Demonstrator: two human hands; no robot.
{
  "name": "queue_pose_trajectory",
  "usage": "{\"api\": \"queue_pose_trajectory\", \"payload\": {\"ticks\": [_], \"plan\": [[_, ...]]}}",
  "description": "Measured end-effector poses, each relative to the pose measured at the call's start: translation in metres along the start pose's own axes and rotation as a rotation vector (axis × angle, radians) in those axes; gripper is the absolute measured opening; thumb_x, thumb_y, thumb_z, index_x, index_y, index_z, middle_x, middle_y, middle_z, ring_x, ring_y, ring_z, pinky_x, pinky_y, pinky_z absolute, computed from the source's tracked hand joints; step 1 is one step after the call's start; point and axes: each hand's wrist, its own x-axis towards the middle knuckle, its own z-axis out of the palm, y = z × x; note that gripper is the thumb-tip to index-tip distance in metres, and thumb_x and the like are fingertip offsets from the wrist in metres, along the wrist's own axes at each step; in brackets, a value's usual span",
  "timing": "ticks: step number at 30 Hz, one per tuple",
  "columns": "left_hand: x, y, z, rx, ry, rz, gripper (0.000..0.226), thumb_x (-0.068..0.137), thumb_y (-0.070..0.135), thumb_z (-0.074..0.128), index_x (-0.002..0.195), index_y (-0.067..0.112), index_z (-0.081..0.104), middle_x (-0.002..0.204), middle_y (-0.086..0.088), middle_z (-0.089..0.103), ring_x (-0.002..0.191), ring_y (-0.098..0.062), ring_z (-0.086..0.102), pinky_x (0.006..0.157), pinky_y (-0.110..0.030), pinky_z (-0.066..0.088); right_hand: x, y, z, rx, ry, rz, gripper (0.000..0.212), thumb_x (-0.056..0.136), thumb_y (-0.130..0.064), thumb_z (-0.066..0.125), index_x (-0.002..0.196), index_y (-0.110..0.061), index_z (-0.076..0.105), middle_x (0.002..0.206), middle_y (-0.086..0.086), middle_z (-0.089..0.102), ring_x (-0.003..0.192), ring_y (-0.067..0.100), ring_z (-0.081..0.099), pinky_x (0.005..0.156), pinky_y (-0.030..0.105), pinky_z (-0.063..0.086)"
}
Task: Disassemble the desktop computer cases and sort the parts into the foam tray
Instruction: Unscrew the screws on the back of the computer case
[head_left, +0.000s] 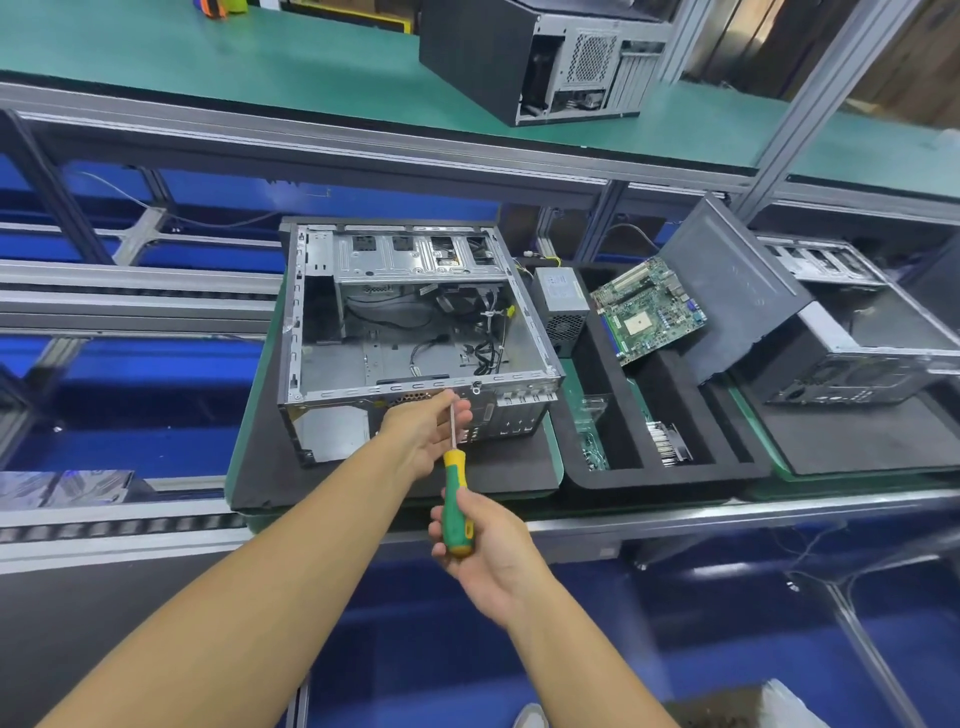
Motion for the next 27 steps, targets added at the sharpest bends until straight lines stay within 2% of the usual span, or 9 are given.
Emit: {"api": "queue_pose_trajectory", "payload": {"ticks": [3, 5, 8, 11, 14, 18, 22, 25, 27], "plan": [[-0.003, 0.0, 0.001, 0.02, -0.042, -0.031, 0.018, 0.102, 0.019, 0.054, 0.101, 0.008, 0.067, 0.087, -0.002, 0.074, 0.071, -0.011, 0.069, 0.075, -0.029, 0.054, 0.004, 0.0, -0.008, -0.086, 0.054, -0.04, 0.029, 0.093, -0.006, 0.069, 0.119, -0.01, 0.059, 0.096, 0.014, 0.062, 0.072, 0.021, 0.065, 0.061, 0.031, 0.055], [-0.005, -0.002, 0.002, -0.002, -0.046, -0.03, 0.016, 0.101, 0.017, 0.054, 0.098, 0.009, 0.067, 0.085, -0.002, 0.074, 0.073, -0.012, 0.068, 0.076, -0.03, 0.055, 0.004, -0.004, -0.013, -0.176, 0.059, -0.032, 0.03, 0.09, -0.005, 0.069, 0.116, -0.015, 0.06, 0.095, 0.012, 0.061, 0.066, 0.017, 0.064, 0.057, 0.029, 0.053], [-0.004, -0.002, 0.005, -0.057, -0.006, 0.003, 0.014, 0.098, 0.013, 0.055, 0.088, 0.01, 0.064, 0.076, -0.002, 0.073, 0.068, -0.013, 0.068, 0.069, -0.029, 0.056, 0.0, -0.019, -0.026, -0.335, 0.063, -0.057, 0.021, 0.087, -0.005, 0.06, 0.099, -0.022, 0.059, 0.084, 0.005, 0.056, 0.055, 0.014, 0.052, 0.045, 0.024, 0.039], [-0.001, -0.007, 0.013, 0.005, 0.03, 0.029, 0.013, 0.097, 0.013, 0.057, 0.087, 0.01, 0.064, 0.081, -0.004, 0.071, 0.07, -0.014, 0.066, 0.069, -0.028, 0.055, -0.002, -0.045, -0.045, -0.384, 0.053, -0.145, 0.022, 0.082, -0.005, 0.055, 0.088, -0.025, 0.053, 0.077, 0.0, 0.052, 0.051, 0.013, 0.046, 0.042, 0.023, 0.029], [-0.001, -0.029, 0.033, 0.201, -0.071, -0.017, 0.01, 0.096, 0.014, 0.061, 0.094, 0.007, 0.067, 0.083, -0.007, 0.071, 0.068, -0.016, 0.064, 0.065, -0.028, 0.054, -0.001, -0.081, -0.064, -0.369, 0.012, -0.287, 0.018, 0.089, -0.009, 0.059, 0.093, -0.025, 0.051, 0.073, -0.003, 0.052, 0.05, 0.012, 0.045, 0.042, 0.023, 0.029], [0.007, -0.061, 0.078, 0.483, -0.245, -0.03, 0.011, 0.093, 0.013, 0.068, 0.096, 0.003, 0.07, 0.079, -0.008, 0.072, 0.063, -0.015, 0.066, 0.059, -0.026, 0.055, 0.008, -0.133, -0.09, -0.393, 0.006, -0.423, 0.006, 0.098, -0.018, 0.058, 0.093, -0.019, 0.054, 0.071, 0.0, 0.056, 0.053, 0.014, 0.052, 0.046, 0.026, 0.042], [0.035, -0.083, 0.128, 0.745, -0.216, 0.054, 0.013, 0.089, 0.009, 0.07, 0.092, -0.004, 0.072, 0.073, -0.012, 0.071, 0.056, -0.015, 0.065, 0.057, -0.029, 0.052, 0.021, -0.178, -0.128, -0.4, 0.077, -0.504, 0.018, 0.1, -0.02, 0.059, 0.11, -0.005, 0.061, 0.074, 0.001, 0.063, 0.062, 0.015, 0.058, 0.057, 0.029, 0.048], [0.062, -0.093, 0.16, 0.991, -0.172, 0.119, 0.011, 0.087, 0.007, 0.071, 0.076, 0.006, 0.072, 0.069, -0.01, 0.074, 0.064, -0.021, 0.073, 0.062, -0.033, 0.061, 0.032, -0.206, -0.163, -0.396, 0.125, -0.525, 0.014, 0.102, -0.018, 0.056, 0.11, -0.008, 0.061, 0.074, -0.002, 0.066, 0.065, 0.014, 0.06, 0.058, 0.028, 0.05], [0.08, -0.097, 0.179, 1.191, -0.095, 0.225, 0.013, 0.086, 0.005, 0.069, 0.074, 0.012, 0.069, 0.075, -0.009, 0.075, 0.073, -0.023, 0.074, 0.069, -0.037, 0.063, 0.038, -0.223, -0.189, -0.404, 0.17, -0.514, 0.013, 0.101, -0.02, 0.057, 0.108, -0.01, 0.062, 0.076, 0.0, 0.065, 0.066, 0.014, 0.06, 0.059, 0.029, 0.051]]}}
